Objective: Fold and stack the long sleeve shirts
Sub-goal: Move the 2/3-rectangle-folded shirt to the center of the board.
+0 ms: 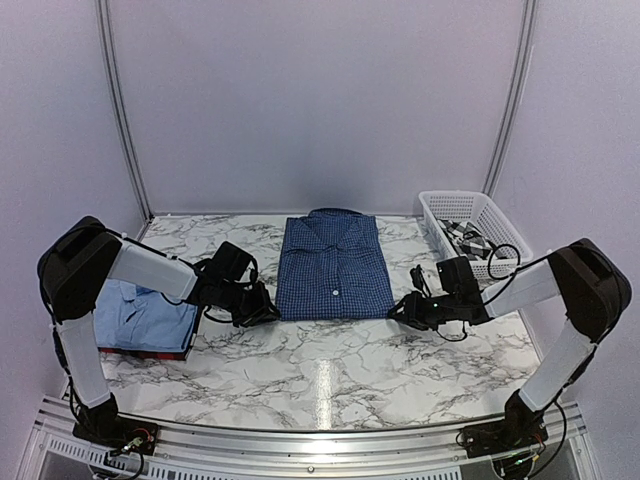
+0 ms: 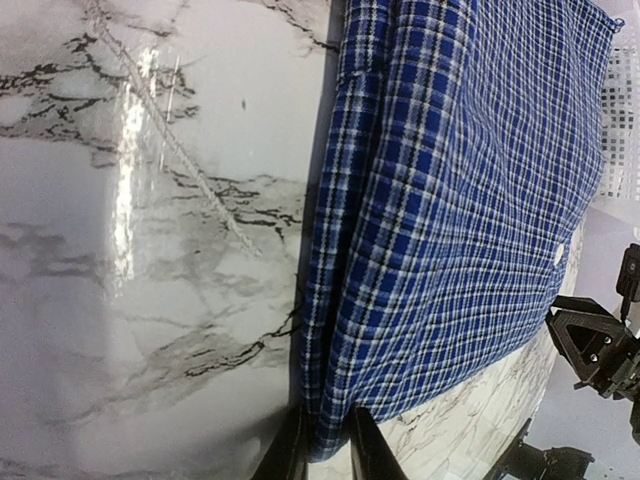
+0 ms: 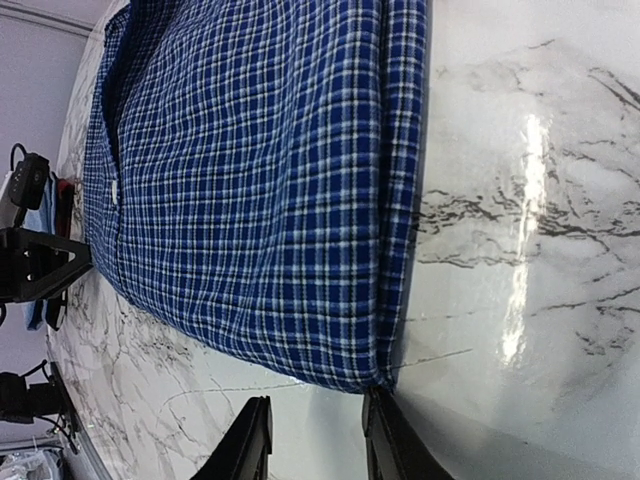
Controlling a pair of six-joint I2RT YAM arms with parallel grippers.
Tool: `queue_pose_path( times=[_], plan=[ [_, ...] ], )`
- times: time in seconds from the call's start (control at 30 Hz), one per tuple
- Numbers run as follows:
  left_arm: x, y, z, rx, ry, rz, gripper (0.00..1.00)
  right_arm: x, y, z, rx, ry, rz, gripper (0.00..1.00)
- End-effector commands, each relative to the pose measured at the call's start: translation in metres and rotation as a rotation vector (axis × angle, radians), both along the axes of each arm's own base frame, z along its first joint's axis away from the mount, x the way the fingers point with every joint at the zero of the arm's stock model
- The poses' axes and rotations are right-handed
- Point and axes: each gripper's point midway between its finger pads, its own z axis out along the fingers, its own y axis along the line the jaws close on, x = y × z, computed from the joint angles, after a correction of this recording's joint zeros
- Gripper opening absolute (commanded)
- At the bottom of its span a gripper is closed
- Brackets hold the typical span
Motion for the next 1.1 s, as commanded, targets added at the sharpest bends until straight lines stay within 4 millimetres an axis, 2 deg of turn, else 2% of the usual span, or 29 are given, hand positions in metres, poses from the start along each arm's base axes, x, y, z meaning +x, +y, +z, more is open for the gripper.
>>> queue_pose_path(
  times=[0.0, 0.17, 0.27, 0.4, 0.73, 0.83, 0.93, 1.03, 1.07],
  plan=[
    [-0.014, 0.008, -0.021, 0.023, 0.065, -0.004, 0.13, 0.006, -0.009, -0.007, -0.014, 0.007, -0.055, 0.32],
    [-0.013, 0.006, -0.02, 0.017, 0.061, -0.003, 0.07, 0.007, -0.014, -0.008, -0.01, 0.021, -0.087, 0.33],
    [-0.012, 0.006, -0.019, 0.015, 0.058, -0.003, 0.0, 0.008, -0.022, -0.01, -0.057, 0.023, -0.118, 0.33],
    [-0.012, 0.006, -0.018, 0.013, 0.059, -0.006, 0.0, 0.007, -0.028, -0.014, -0.114, 0.022, -0.127, 0.33],
    [-0.013, 0.006, -0.017, 0.01, 0.057, -0.007, 0.0, -0.001, -0.008, -0.023, -0.135, 0.039, -0.074, 0.32],
    [-0.013, 0.006, -0.017, 0.01, 0.055, -0.009, 0.0, -0.002, -0.007, -0.026, -0.128, 0.046, -0.077, 0.27],
    [-0.013, 0.005, -0.016, 0.008, 0.05, -0.014, 0.0, -0.002, -0.004, -0.027, -0.105, 0.051, -0.082, 0.14],
    [-0.013, 0.004, -0.009, 0.001, 0.032, -0.024, 0.0, -0.001, 0.001, -0.017, -0.078, 0.032, -0.081, 0.0],
    [-0.014, 0.004, -0.006, -0.001, 0.026, -0.026, 0.0, -0.002, 0.003, -0.012, -0.071, 0.023, -0.077, 0.0]
  ],
)
